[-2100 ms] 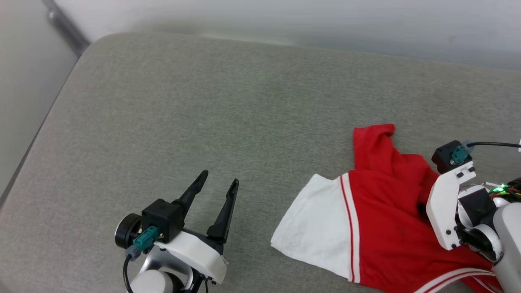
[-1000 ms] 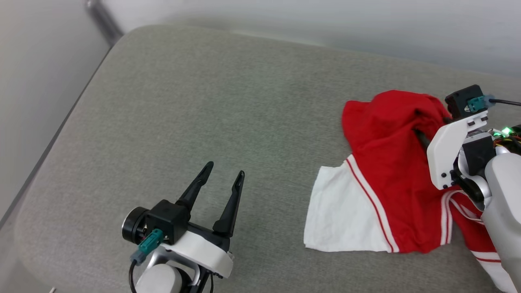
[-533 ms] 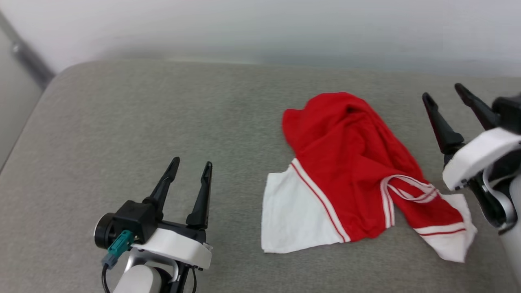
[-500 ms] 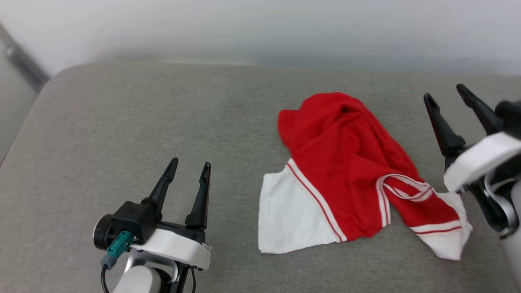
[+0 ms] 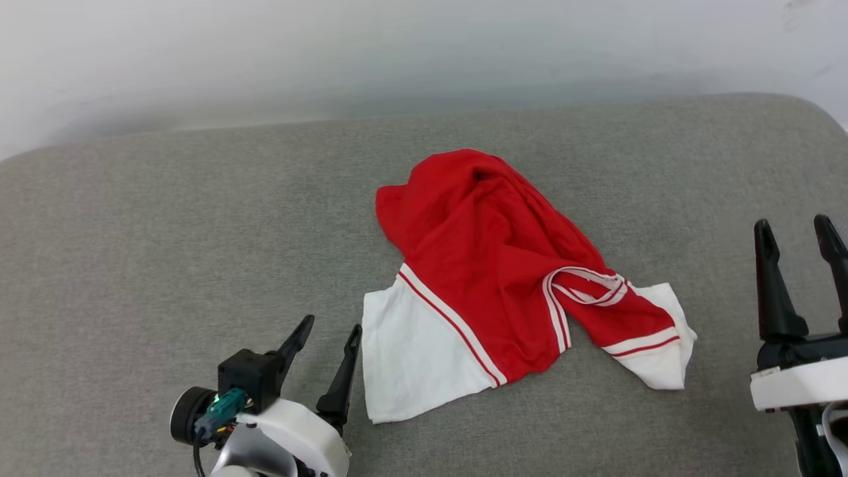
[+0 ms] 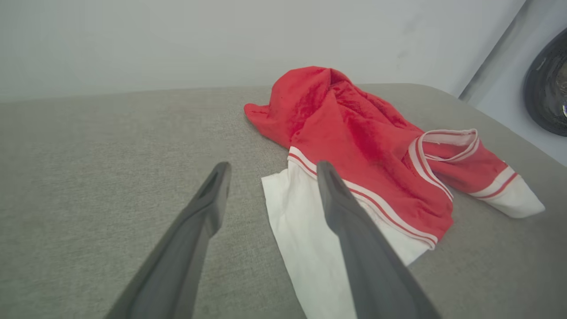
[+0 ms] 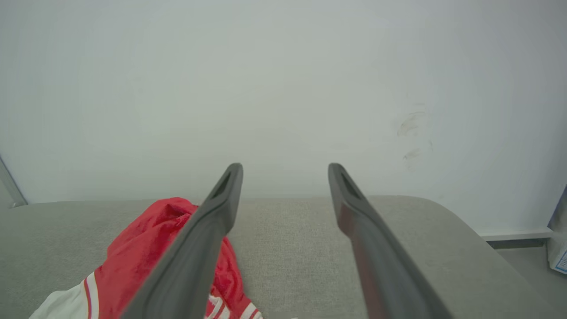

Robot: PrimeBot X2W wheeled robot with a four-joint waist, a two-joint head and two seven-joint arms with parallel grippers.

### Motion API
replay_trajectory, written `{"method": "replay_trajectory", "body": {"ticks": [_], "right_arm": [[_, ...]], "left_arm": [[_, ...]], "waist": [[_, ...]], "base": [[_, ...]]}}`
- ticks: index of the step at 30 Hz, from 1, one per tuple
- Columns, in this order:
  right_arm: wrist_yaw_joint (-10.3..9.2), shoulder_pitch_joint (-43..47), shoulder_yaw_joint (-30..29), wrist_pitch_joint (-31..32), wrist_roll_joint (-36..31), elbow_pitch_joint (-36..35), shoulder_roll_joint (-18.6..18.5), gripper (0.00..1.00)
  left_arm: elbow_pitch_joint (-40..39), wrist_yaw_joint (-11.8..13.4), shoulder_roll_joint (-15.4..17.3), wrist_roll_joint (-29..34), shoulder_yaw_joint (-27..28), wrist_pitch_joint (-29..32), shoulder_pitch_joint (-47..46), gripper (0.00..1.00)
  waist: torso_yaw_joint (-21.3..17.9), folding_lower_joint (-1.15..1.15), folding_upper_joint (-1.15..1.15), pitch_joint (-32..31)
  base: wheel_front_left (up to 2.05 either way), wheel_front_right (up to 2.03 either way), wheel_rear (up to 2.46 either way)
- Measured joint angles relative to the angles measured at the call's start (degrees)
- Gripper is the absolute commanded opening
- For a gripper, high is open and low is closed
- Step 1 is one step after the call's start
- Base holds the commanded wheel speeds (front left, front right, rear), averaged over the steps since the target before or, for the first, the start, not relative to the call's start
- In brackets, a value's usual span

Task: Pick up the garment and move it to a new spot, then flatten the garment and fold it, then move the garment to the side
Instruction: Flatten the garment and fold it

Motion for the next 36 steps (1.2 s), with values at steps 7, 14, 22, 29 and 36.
{"method": "replay_trajectory", "body": {"ticks": [7,14,22,29,36], "right_arm": [[0.00,1.4,-0.7,0.7,-0.9,-2.9,2.2,1.00],[0.00,1.6,-0.2,0.3,-1.1,-2.2,3.0,1.00],[0.00,0.9,0.0,0.1,-1.4,-0.6,3.2,1.00],[0.00,0.9,-0.2,0.5,-1.8,0.6,3.2,1.00],[0.00,1.5,-0.4,1.8,-2.2,2.1,3.0,1.00]], "left_arm": [[-3.4,0.0,2.7,-1.6,-2.7,16.6,0.0,1.00],[-6.4,1.7,6.4,-1.3,-5.8,35.2,-0.6,1.00],[-6.1,1.7,6.5,-2.0,-7.2,39.9,-1.3,0.00],[-4.5,2.2,6.9,-3.0,-4.4,34.8,-1.5,0.00],[-5.4,5.4,8.1,-3.6,1.8,26.4,-0.2,0.00]], "waist": [[-2.1,0.00,0.00,2.2],[-3.4,0.00,0.00,4.8],[-3.9,0.00,0.00,7.2],[-2.6,0.00,0.00,7.0],[-0.3,0.00,0.00,4.3]], "base": [[0.00,0.00,0.00],[0.00,0.00,0.00],[0.00,0.00,0.00],[0.00,0.00,0.00],[0.00,0.00,0.00]]}}
